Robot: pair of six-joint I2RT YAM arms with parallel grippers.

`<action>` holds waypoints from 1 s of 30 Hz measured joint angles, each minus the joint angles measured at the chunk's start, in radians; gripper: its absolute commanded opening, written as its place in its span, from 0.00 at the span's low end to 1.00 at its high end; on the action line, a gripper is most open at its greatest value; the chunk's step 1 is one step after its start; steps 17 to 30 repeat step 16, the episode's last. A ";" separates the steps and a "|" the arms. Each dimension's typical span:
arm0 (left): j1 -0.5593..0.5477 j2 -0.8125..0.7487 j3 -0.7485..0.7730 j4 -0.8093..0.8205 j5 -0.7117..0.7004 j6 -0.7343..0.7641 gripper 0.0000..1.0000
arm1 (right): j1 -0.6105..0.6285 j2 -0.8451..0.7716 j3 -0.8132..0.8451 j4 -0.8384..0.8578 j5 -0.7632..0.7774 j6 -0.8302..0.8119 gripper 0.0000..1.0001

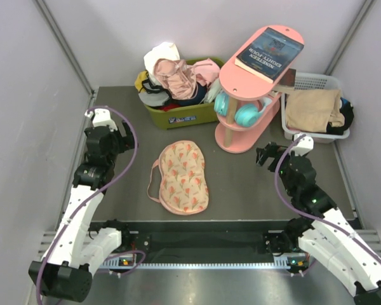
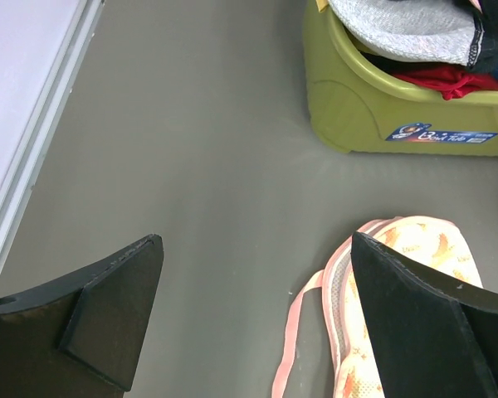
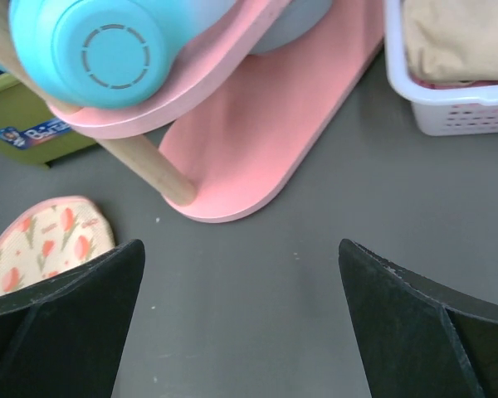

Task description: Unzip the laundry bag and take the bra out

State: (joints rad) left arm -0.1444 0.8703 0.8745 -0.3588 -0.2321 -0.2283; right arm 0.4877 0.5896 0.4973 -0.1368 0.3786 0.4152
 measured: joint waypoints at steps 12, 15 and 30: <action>0.000 -0.022 0.000 0.008 0.000 0.024 0.99 | -0.013 -0.027 0.002 -0.067 0.028 -0.014 1.00; 0.000 -0.024 0.000 0.009 0.000 0.026 0.99 | -0.013 -0.027 0.002 -0.068 0.029 -0.014 1.00; 0.000 -0.023 0.000 0.009 0.000 0.026 0.99 | -0.013 -0.028 0.002 -0.069 0.029 -0.014 1.00</action>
